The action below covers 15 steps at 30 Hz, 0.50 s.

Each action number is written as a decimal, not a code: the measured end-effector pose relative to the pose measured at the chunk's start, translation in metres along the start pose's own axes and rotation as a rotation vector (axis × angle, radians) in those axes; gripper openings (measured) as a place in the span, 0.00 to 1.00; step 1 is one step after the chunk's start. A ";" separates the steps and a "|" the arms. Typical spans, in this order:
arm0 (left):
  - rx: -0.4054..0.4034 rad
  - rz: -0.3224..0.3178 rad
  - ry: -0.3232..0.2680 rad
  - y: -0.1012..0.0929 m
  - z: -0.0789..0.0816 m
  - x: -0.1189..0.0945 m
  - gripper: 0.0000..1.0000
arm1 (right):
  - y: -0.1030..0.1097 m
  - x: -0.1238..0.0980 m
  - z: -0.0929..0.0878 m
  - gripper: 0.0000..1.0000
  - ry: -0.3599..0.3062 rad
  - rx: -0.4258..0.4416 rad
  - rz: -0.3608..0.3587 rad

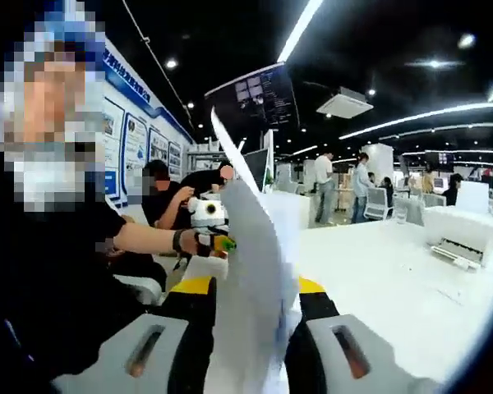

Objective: Organize the stack of printing papers by aligning and flattening the scattered papers on the table

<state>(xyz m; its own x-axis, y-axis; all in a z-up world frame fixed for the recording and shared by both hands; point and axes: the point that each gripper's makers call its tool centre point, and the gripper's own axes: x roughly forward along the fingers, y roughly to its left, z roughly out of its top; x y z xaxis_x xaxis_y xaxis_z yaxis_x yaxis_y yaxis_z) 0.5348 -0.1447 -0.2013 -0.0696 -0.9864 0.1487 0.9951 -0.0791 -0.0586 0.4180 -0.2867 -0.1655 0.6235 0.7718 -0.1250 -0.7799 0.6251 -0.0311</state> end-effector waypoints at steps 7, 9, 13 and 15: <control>-0.019 -0.050 0.013 -0.004 0.002 -0.003 0.25 | 0.009 0.000 -0.014 0.28 0.052 -0.003 -0.051; -0.044 -0.062 0.015 -0.018 0.006 0.004 0.30 | 0.005 0.007 -0.020 0.34 0.069 0.021 -0.111; -0.008 -0.063 0.055 -0.025 0.007 0.016 0.31 | 0.001 0.022 -0.008 0.35 0.073 -0.029 -0.183; 0.015 -0.039 0.063 -0.021 0.009 0.018 0.30 | -0.001 0.023 -0.003 0.36 0.064 -0.032 -0.203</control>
<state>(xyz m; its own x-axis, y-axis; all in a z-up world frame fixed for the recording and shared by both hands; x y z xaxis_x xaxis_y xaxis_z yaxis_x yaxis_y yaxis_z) 0.5132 -0.1599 -0.1880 -0.1118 -0.9898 0.0878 0.9925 -0.1155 -0.0393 0.4326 -0.2699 -0.1709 0.7639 0.6209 -0.1761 -0.6409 0.7620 -0.0933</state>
